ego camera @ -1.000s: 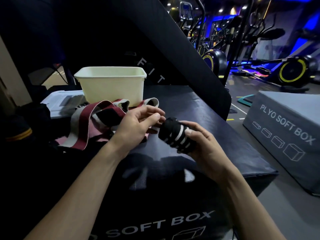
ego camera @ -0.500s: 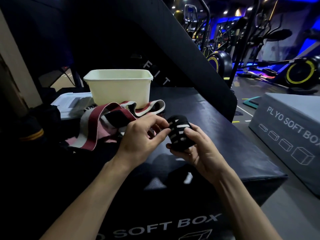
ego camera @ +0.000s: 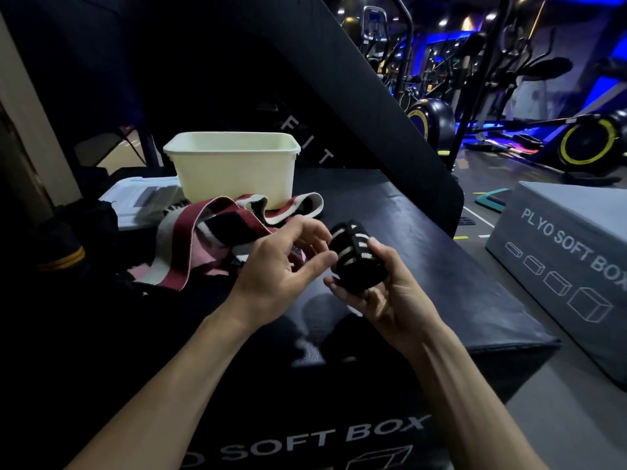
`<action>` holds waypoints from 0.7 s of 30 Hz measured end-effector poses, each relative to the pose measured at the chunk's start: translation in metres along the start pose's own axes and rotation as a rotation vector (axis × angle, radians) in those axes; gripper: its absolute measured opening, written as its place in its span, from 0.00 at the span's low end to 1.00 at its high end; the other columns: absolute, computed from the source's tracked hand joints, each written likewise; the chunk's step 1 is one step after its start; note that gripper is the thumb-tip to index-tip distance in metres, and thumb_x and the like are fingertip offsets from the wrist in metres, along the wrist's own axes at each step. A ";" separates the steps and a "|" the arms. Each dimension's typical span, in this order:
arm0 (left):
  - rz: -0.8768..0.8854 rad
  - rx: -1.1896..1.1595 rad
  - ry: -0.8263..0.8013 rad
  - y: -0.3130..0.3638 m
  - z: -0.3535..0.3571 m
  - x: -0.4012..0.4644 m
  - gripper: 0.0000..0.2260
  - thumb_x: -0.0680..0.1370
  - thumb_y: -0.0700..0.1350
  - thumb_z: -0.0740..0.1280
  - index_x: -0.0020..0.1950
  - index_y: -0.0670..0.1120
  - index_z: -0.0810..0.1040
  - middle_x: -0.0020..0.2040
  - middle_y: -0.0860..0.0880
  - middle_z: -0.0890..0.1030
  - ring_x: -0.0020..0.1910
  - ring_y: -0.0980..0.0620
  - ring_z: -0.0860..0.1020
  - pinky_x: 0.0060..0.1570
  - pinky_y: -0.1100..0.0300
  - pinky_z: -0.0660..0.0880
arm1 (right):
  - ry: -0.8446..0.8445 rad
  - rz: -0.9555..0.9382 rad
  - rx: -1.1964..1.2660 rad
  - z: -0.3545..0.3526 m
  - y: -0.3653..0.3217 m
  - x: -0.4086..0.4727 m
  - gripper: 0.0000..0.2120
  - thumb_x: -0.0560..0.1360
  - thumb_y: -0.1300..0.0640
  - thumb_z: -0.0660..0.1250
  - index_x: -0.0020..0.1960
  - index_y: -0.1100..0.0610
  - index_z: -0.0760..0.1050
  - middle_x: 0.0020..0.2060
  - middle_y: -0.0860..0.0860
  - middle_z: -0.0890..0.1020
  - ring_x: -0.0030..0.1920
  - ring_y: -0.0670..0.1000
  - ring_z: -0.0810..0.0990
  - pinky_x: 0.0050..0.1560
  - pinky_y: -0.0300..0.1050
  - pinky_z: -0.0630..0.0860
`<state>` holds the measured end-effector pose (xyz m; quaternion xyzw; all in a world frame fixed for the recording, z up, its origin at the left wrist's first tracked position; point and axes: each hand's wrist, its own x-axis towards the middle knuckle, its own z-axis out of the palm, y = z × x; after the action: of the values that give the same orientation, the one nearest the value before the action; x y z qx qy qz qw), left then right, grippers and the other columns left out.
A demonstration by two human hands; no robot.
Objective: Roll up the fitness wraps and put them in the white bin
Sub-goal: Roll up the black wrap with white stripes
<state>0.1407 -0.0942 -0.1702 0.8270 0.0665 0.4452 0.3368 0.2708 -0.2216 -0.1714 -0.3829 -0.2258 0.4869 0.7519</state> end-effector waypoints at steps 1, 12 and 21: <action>0.005 -0.012 -0.023 -0.001 -0.001 0.000 0.06 0.77 0.45 0.76 0.50 0.48 0.81 0.45 0.53 0.83 0.44 0.51 0.82 0.42 0.58 0.79 | 0.001 0.011 0.006 0.000 -0.001 -0.001 0.15 0.76 0.50 0.67 0.56 0.58 0.84 0.59 0.59 0.84 0.54 0.55 0.84 0.48 0.51 0.85; 0.097 0.033 -0.162 0.004 0.004 -0.002 0.04 0.75 0.42 0.77 0.47 0.46 0.84 0.45 0.52 0.82 0.44 0.49 0.82 0.42 0.55 0.78 | -0.045 0.094 -0.034 -0.002 -0.006 -0.012 0.21 0.82 0.45 0.61 0.62 0.60 0.80 0.60 0.59 0.84 0.57 0.53 0.85 0.58 0.50 0.83; 0.134 0.155 -0.246 0.009 0.004 -0.001 0.04 0.76 0.42 0.74 0.44 0.48 0.80 0.41 0.56 0.80 0.42 0.56 0.77 0.43 0.62 0.73 | -0.055 0.149 -0.059 -0.009 -0.005 -0.006 0.20 0.73 0.49 0.68 0.60 0.59 0.80 0.53 0.59 0.83 0.42 0.52 0.83 0.40 0.44 0.83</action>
<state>0.1419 -0.1036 -0.1671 0.9014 0.0038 0.3556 0.2471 0.2769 -0.2315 -0.1728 -0.4069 -0.2315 0.5451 0.6955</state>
